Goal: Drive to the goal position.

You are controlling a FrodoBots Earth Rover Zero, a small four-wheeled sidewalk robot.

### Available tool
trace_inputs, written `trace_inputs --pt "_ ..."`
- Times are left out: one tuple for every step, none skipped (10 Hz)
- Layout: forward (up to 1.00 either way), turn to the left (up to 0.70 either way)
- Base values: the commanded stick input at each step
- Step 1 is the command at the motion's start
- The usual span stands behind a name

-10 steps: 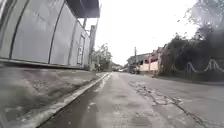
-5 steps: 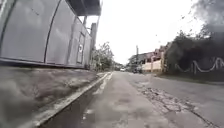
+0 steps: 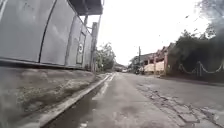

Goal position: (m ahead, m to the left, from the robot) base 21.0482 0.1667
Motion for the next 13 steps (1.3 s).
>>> trace_inputs --pt "0.70 0.00" --pt "0.70 0.00" --pt "0.70 0.00" --pt "0.70 0.00" --pt "0.70 -0.02" --pt "0.70 -0.13" --pt "0.70 -0.27" --pt "0.70 -0.35" --pt "0.70 -0.20" --pt "0.70 -0.03" --pt "0.70 0.00" --pt "0.70 0.00" --pt "0.70 0.00"
